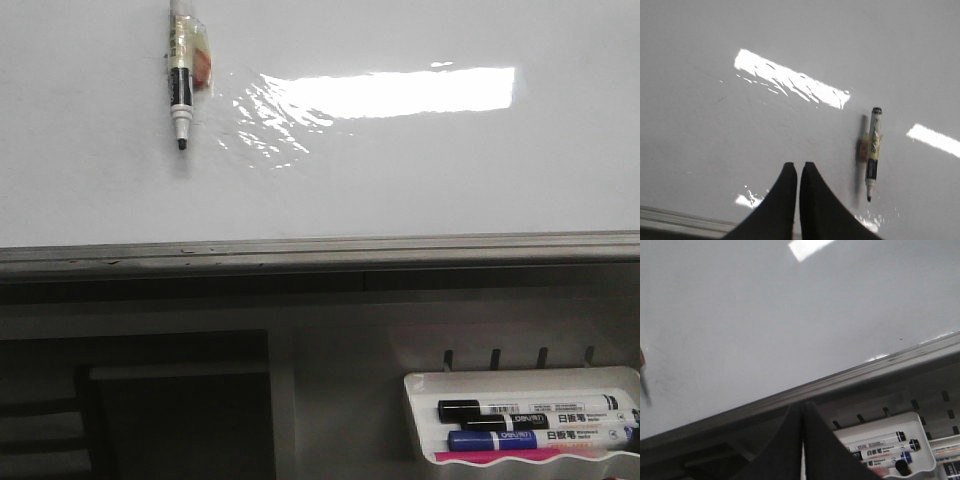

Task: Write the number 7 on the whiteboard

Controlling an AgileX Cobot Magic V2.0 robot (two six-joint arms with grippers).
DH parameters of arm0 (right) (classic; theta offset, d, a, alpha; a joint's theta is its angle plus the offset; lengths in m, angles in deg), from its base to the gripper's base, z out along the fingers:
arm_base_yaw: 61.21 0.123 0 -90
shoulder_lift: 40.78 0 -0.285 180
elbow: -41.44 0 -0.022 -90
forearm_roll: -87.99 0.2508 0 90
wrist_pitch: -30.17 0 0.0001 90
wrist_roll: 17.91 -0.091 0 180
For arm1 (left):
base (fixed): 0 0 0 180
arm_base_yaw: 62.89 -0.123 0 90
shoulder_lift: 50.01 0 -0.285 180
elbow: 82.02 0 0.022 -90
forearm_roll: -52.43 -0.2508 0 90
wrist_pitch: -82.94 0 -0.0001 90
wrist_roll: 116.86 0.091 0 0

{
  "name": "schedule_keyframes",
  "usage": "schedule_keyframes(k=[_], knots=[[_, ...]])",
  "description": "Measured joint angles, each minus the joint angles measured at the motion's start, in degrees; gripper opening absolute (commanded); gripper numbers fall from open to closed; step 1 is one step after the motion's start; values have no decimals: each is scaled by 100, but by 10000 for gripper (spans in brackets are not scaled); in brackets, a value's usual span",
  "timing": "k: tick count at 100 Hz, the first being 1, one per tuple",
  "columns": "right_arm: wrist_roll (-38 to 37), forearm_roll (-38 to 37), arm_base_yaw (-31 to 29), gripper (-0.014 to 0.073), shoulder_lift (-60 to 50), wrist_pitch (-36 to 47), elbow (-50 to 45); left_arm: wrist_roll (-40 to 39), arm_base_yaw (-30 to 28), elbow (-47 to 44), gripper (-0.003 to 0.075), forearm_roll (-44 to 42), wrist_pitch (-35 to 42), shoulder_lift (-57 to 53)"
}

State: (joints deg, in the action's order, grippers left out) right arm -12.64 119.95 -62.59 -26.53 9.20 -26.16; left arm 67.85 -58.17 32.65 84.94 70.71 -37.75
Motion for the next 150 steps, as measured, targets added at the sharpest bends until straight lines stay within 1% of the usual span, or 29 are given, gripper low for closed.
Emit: schedule_keyframes(k=[11,22,29,39,44,47,51,54,58,63,64,68,71,75,78,81,101,113,123,134,150], knots=[[230,-259,0,-53,799,-469,651,0,0,695,-20,-643,-795,697],[499,-323,0,-53,1552,-855,1303,0,0,1227,-20,-892,-1330,1291],[571,-343,0,-53,1913,-1015,1610,0,0,1476,-20,-942,-1537,1598],[619,-366,0,-50,2270,-1155,1888,137,0,1650,-20,-956,-1643,1938],[626,-366,0,-27,2393,-1206,1978,211,42,1662,-13,-956,-1648,2057],[635,-366,0,5,2460,-1219,2002,257,80,1662,2,-956,-1648,2118],[650,-354,0,52,2510,-1228,2027,365,178,1662,42,-935,-1637,2207],[668,-346,0,115,2554,-1233,2038,458,255,1662,79,-910,-1606,2268],[665,-333,0,190,2588,-1243,2049,590,380,1662,150,-872,-1550,2358],[665,-322,0,325,2629,-1268,2059,692,526,1662,245,-811,-1462,2468],[665,-320,0,342,2629,-1268,2059,703,567,1662,272,-798,-1430,2484],[670,-309,0,425,2652,-1268,2059,747,670,1662,337,-739,-1342,2589],[670,-309,0,463,2670,-1268,2059,763,771,1662,395,-683,-1237,2665],[670,-309,0,492,2691,-1268,2059,783,871,1662,439,-625,-1129,2790],[678,-309,0,493,2694,-1268,2059,785,970,1662,467,-557,-1004,2879],[678,-309,0,491,2694,-1268,2059,789,1050,1662,476,-512,-895,2999],[698,-309,0,490,2694,-1268,2059,799,1761,1662,473,-300,93,3850],[698,-309,0,490,2694,-1268,2059,799,2352,1711,473,-278,924,4542],[698,-309,0,490,2694,-1268,2059,803,2708,1894,473,-254,1546,5174],[698,-309,0,490,2694,-1268,2059,803,2864,2144,473,-232,2006,5886],[698,-309,0,490,2694,-1268,2059,803,2886,2624,473,-213,2125,6716]])
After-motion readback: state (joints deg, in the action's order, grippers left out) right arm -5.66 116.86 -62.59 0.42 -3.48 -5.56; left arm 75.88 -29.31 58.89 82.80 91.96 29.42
